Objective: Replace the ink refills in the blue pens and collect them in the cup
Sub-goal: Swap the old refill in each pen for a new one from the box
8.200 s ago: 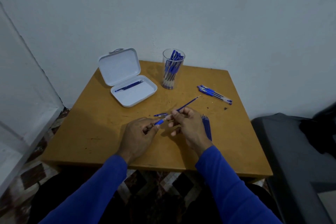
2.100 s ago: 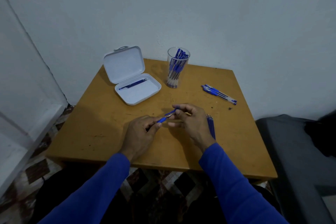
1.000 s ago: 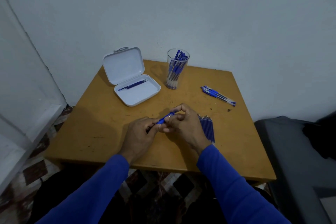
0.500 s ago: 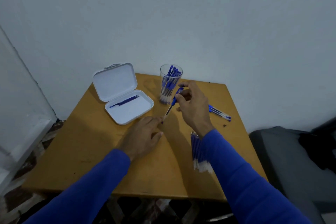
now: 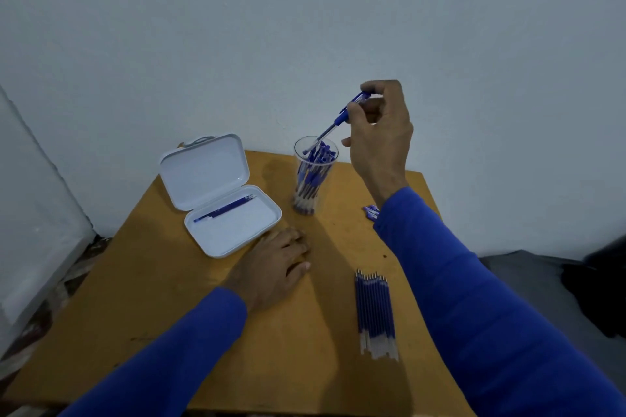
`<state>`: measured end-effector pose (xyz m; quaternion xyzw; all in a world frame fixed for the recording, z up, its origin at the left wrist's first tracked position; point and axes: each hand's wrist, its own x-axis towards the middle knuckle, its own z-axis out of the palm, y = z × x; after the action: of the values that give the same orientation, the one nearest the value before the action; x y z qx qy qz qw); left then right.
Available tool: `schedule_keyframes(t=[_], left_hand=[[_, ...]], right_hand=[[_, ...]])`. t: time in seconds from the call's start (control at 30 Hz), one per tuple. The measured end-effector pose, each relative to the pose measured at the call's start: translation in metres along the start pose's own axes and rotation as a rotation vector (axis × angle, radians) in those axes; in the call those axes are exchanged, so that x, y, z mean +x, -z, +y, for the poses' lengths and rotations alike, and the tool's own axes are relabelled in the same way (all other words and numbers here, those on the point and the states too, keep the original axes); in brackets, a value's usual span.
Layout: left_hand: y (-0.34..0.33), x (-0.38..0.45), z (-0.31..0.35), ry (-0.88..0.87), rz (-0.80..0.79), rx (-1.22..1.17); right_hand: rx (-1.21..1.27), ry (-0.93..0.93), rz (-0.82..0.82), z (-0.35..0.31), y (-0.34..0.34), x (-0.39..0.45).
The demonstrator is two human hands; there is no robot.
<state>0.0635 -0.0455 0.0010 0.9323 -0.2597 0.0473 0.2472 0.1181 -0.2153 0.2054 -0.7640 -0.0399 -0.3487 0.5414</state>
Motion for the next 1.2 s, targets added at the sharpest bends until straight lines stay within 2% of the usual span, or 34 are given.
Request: schedule_keyframes(t=[0.1, 0.3, 0.4, 0.6, 0.77, 0.9, 1.1, 1.2], left_hand=[[-0.001, 0.0, 0.0, 0.013, -0.008, 0.021], [-0.003, 0.0, -0.001, 0.019, -0.021, 0.05], [-0.004, 0.0, -0.003, 0.019, -0.009, 0.049], [-0.005, 0.001, -0.003, 0.013, -0.011, 0.065], [-0.004, 0.001, -0.002, 0.016, -0.008, 0.062], [-0.003, 0.002, 0.0, 0.009, -0.006, 0.06], [-0.003, 0.01, 0.008, 0.016, 0.035, 0.099], [-0.007, 0.017, 0.019, 0.013, 0.068, 0.09]], right_hand=[[-0.027, 0.007, -0.007, 0.011, -0.008, 0.002], [-0.304, 0.075, -0.208, 0.043, -0.03, 0.0], [-0.433, 0.056, -0.3, 0.052, -0.035, -0.001], [-0.501, -0.018, -0.395, 0.059, -0.037, -0.003], [-0.519, 0.005, -0.399, 0.056, -0.033, -0.002], [-0.487, 0.023, -0.311, 0.059, -0.019, -0.007], [-0.541, -0.047, -0.304, 0.073, 0.021, -0.017], [-0.633, -0.172, -0.341, 0.093, 0.043, -0.024]])
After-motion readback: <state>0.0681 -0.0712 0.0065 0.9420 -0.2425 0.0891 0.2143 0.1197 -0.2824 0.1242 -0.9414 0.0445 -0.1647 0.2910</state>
